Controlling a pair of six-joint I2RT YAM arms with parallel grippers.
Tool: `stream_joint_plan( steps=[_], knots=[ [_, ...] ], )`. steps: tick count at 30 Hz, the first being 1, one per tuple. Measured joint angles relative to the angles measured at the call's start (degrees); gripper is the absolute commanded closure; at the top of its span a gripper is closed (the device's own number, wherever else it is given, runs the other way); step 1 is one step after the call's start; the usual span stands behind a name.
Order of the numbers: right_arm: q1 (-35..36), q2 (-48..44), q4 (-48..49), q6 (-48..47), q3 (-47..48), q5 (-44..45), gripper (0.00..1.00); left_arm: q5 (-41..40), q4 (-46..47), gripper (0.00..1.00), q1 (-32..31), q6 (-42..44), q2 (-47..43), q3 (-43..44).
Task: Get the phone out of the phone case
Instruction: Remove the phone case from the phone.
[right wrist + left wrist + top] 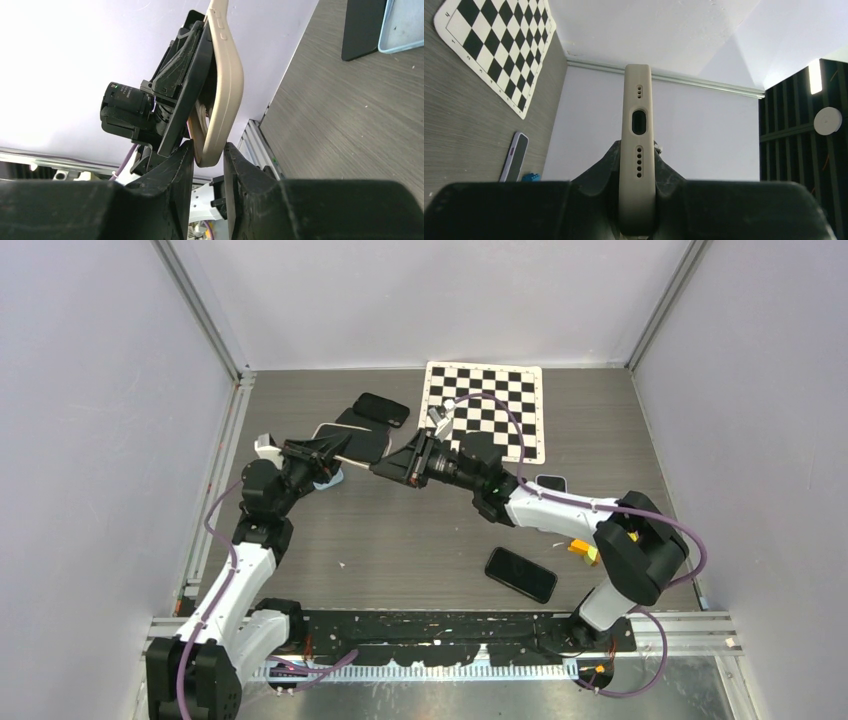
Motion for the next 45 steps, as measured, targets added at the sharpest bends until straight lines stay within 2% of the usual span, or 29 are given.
stream_joint_plan(
  steps=[4,7,12,15,17,18,21,23,24,27,30,32,34,37,40,42,45],
  knots=[
    [-0.92,1.25,1.70,3.26,-0.15,-2.54,0.61,0.70,0.17,1.00,0.00,2.23,0.00,0.17],
    [-1.77,3.08,8.55,6.93,-1.51,-4.94,0.56,2.62,1.03,1.00,0.00,3.93,0.00,0.96],
    [-3.56,7.87,20.76,13.55,-1.75,-4.92,0.56,8.11,2.99,1.00,-0.20,6.36,-0.98,1.31],
    [-4.20,9.16,24.44,15.52,-1.62,-4.92,0.60,10.03,3.15,1.00,-0.33,6.95,-1.14,1.31],
    [-4.17,9.33,25.64,16.13,-1.62,-5.03,0.67,10.51,3.50,1.00,-0.33,7.26,-1.14,1.31],
    [-4.17,9.33,25.97,16.20,-1.57,-5.14,0.77,10.69,3.72,1.00,-0.33,7.43,-1.14,1.31],
    [-4.15,9.33,26.60,16.35,-1.07,-5.64,0.95,10.80,3.72,0.99,-0.26,7.98,-1.14,1.31],
    [-4.22,9.31,26.43,16.52,-0.98,-5.90,0.99,10.86,3.93,0.94,-0.26,8.87,-1.16,1.31],
    [-4.22,9.31,26.18,16.52,-0.98,-6.01,0.99,10.86,3.85,0.89,-0.26,9.25,-1.16,1.31],
    [-4.26,9.20,25.11,16.02,-1.01,-6.19,0.99,10.71,1.75,0.57,-0.26,11.19,-1.60,1.44],
    [-4.26,8.83,23.12,14.75,-1.38,-5.40,0.99,12.85,-3.41,0.35,-0.90,15.06,-3.54,2.23],
    [-4.28,8.72,22.23,14.05,-2.14,-4.72,0.99,13.70,-7.74,0.22,-1.60,17.79,-5.81,2.69],
    [-4.28,8.70,21.51,13.42,-3.10,-3.80,0.99,13.75,-12.04,0.15,-1.84,20.52,-7.98,3.13],
    [-4.31,8.70,20.13,12.26,-4.37,-2.10,0.99,12.50,-18.60,0.07,-1.90,24.02,-10.78,3.17],
    [-4.72,8.70,17.46,10.12,-5.99,0.74,0.99,10.29,-25.86,0.06,-1.92,26.36,-14.01,3.17],
    [-4.94,8.70,15.50,8.79,-7.32,2.58,0.99,9.18,-28.37,0.08,-1.92,26.38,-16.22,2.54],
    [-5.03,8.70,13.11,7.08,-8.72,5.14,0.99,8.74,-26.56,0.15,-1.92,23.19,-18.82,-1.53]
  ],
)
